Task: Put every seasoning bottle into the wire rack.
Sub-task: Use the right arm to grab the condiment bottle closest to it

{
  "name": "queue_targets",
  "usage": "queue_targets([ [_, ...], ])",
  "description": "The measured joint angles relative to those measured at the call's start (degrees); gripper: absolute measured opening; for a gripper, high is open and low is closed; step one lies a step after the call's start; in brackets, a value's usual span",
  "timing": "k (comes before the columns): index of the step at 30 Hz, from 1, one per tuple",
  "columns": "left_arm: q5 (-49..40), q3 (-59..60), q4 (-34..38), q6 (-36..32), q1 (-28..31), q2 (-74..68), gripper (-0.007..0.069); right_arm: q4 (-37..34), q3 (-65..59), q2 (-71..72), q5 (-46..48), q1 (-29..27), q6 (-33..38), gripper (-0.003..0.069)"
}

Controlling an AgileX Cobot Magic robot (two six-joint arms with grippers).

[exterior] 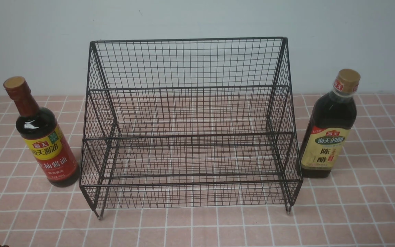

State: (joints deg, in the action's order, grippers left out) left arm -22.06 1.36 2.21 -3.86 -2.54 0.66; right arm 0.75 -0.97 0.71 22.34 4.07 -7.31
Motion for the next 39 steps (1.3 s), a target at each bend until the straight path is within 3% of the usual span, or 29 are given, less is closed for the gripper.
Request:
queue_targets([
  [13,0.00,0.00,0.00,0.00,0.00,0.00,-0.0007,-0.75,-0.28,0.00,-1.95,0.00,0.11,-0.0013],
  [20,0.00,0.00,0.00,0.00,0.00,0.00,-0.0007,-9.65,-0.66,0.00,-22.34,0.00,-5.24,-0.0013],
  [30,0.00,0.00,0.00,0.00,0.00,0.00,-0.0007,-12.10,-0.66,0.00,-29.45,0.00,-12.47,-0.0013],
  [34,0.00,0.00,0.00,0.00,0.00,0.00,-0.0007,-11.22,0.83,-1.50,-33.55,0.00,-15.97,-0.0013],
  [39,0.00,0.00,0.00,0.00,0.00,0.00,-0.0007,-5.66,9.89,-13.58,-35.92,0.00,-17.01,-0.0013],
])
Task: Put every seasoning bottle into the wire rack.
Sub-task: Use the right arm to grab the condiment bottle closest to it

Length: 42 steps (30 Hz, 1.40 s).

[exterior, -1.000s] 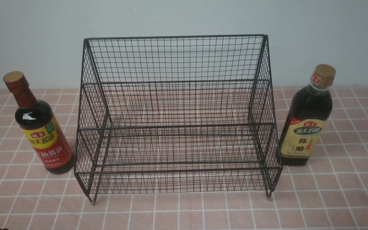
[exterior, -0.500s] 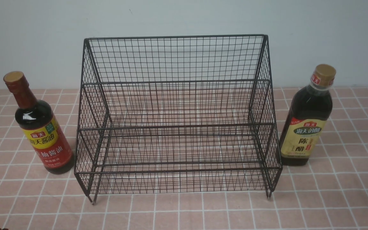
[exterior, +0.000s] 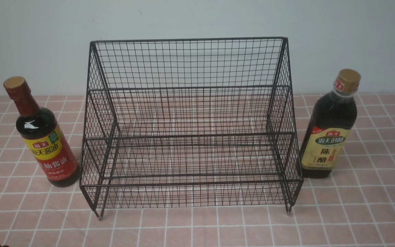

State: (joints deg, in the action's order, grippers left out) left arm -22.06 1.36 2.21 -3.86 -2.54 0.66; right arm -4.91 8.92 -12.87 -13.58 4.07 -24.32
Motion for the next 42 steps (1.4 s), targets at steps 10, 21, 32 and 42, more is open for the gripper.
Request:
queue_targets([
  [10,0.00,0.00,0.00,0.00,0.00,0.00,-0.0007,13.71,15.77,-31.44,-7.73,3.85,0.53,0.0078],
  [21,0.00,0.00,0.00,0.00,0.00,0.00,-0.0007,15.48,27.25,-57.73,-13.22,5.09,9.59,0.0421],
  [32,0.00,0.00,0.00,0.00,0.00,0.00,-0.0007,15.89,30.18,-69.05,-12.70,5.09,11.13,0.0452],
  [42,0.00,0.00,0.00,0.00,0.00,0.00,-0.0007,16.51,30.26,-67.15,-8.05,5.09,11.90,0.0322],
])
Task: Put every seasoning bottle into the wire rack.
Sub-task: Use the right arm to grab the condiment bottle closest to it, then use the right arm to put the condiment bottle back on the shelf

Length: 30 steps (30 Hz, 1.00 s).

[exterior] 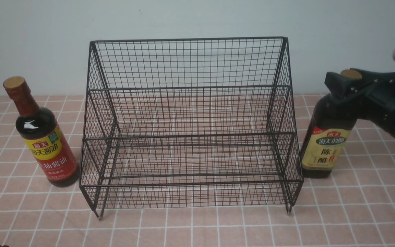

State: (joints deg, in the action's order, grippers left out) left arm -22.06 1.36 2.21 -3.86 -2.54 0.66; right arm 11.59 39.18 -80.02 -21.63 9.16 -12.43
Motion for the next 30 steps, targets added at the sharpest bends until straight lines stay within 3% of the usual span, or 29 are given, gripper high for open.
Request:
queue_targets([
  [8,0.00,0.00,0.00,0.00,0.00,0.00,-0.0007,0.94,7.69,11.32,9.23,0.00,0.37,0.0322],
  [15,0.00,0.00,0.00,0.00,0.00,0.00,-0.0007,5.78,18.06,17.12,11.78,1.86,-5.10,0.0322],
  [25,0.00,0.00,0.00,0.00,0.00,0.00,-0.0007,6.78,22.96,12.92,13.48,14.73,-8.64,0.0322],
  [30,0.00,0.00,0.00,0.00,0.00,0.00,-0.0007,6.16,24.92,7.03,12.90,18.27,-8.78,0.0322],
])
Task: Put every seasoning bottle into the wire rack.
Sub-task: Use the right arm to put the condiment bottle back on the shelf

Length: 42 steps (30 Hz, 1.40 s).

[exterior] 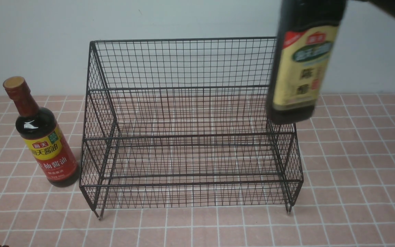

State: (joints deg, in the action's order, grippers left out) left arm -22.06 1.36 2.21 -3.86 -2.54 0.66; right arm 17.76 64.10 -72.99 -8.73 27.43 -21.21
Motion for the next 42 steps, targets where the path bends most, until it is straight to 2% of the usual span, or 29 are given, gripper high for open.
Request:
queue_targets([
  [13,0.00,0.00,0.00,0.00,0.00,0.00,-0.0007,-0.56,3.62,-11.92,0.72,1.10,-0.07,0.0322],
  [19,0.00,0.00,0.00,0.00,0.00,0.00,-0.0007,-1.00,3.62,-12.49,7.95,1.10,-0.07,0.0322],
  [28,0.00,0.00,0.00,0.00,0.00,0.00,-0.0007,-2.04,3.66,-12.54,24.95,1.15,-0.43,0.0322],
  [42,0.00,0.00,0.00,0.00,0.00,0.00,-0.0007,-3.19,4.42,-14.08,24.87,1.15,-0.44,0.0322],
])
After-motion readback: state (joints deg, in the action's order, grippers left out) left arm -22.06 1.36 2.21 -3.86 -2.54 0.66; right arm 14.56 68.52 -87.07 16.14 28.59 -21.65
